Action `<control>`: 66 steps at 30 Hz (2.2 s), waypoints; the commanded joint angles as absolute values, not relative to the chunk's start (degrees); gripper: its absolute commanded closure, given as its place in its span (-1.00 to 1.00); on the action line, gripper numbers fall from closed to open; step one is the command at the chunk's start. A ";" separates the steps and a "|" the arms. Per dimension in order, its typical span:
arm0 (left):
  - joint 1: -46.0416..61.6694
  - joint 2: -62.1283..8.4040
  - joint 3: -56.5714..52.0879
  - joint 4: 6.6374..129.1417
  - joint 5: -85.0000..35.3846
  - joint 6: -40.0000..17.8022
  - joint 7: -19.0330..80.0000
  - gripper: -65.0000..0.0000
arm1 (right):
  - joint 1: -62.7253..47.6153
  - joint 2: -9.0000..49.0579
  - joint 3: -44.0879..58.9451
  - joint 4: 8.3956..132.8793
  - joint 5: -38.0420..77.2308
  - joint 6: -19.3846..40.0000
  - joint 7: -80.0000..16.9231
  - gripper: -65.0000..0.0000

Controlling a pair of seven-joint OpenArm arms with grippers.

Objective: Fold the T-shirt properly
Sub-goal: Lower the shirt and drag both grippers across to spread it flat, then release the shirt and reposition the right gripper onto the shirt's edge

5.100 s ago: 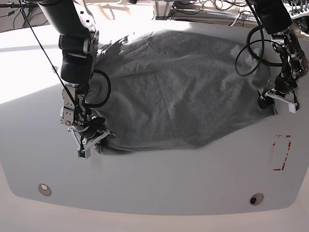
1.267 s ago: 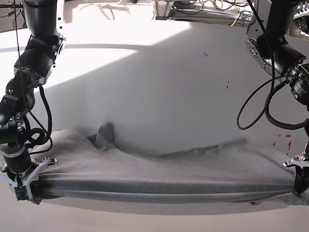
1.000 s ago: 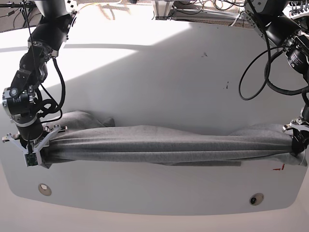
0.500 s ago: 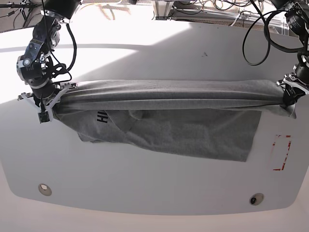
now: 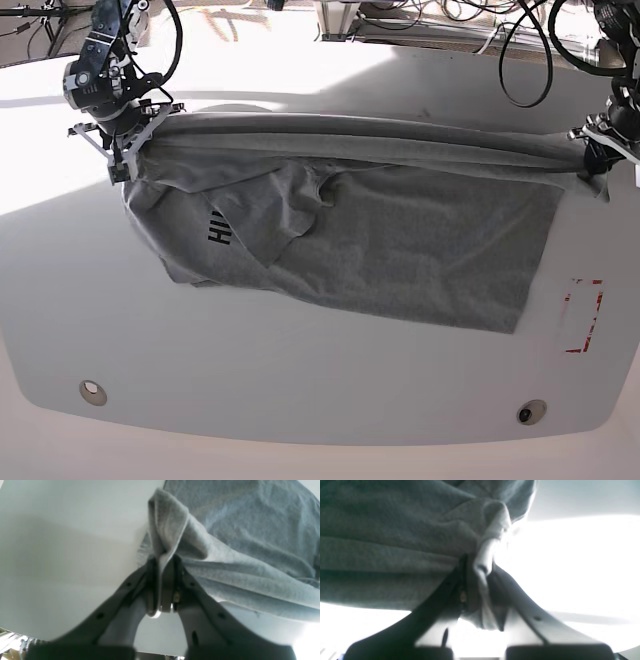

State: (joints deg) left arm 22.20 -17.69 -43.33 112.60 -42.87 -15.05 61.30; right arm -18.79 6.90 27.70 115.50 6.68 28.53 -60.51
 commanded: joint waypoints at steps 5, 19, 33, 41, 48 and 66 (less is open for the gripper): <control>22.02 -20.88 -40.22 112.48 -36.70 -14.81 59.56 1.00 | -21.93 6.37 28.09 116.70 6.11 28.09 -59.56 1.00; 22.11 -20.88 -38.90 112.31 -34.68 -14.81 59.65 0.70 | -26.68 3.91 27.74 116.62 6.20 28.09 -59.56 -0.28; 21.14 -20.88 -37.05 112.40 -30.64 -14.73 63.96 -0.39 | -25.10 1.54 28.00 116.70 6.20 28.09 -59.56 -0.50; 14.90 -21.76 -37.32 112.84 -30.64 -15.16 64.22 -0.40 | -21.85 1.80 29.41 116.70 6.11 28.09 -59.56 -0.50; 6.81 -21.93 -37.14 111.96 -30.20 -18.42 64.04 -0.39 | -16.66 3.74 31.87 116.44 6.11 28.09 -59.56 -0.50; -8.75 -18.95 -32.31 98.51 -30.11 -18.42 61.76 -0.39 | 2.68 4.97 32.22 105.01 5.58 27.82 -59.38 -0.50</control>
State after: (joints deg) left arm -7.27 -17.82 -32.08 98.26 -29.56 -18.50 63.31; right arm -0.14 3.53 32.05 107.02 4.82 27.55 -60.49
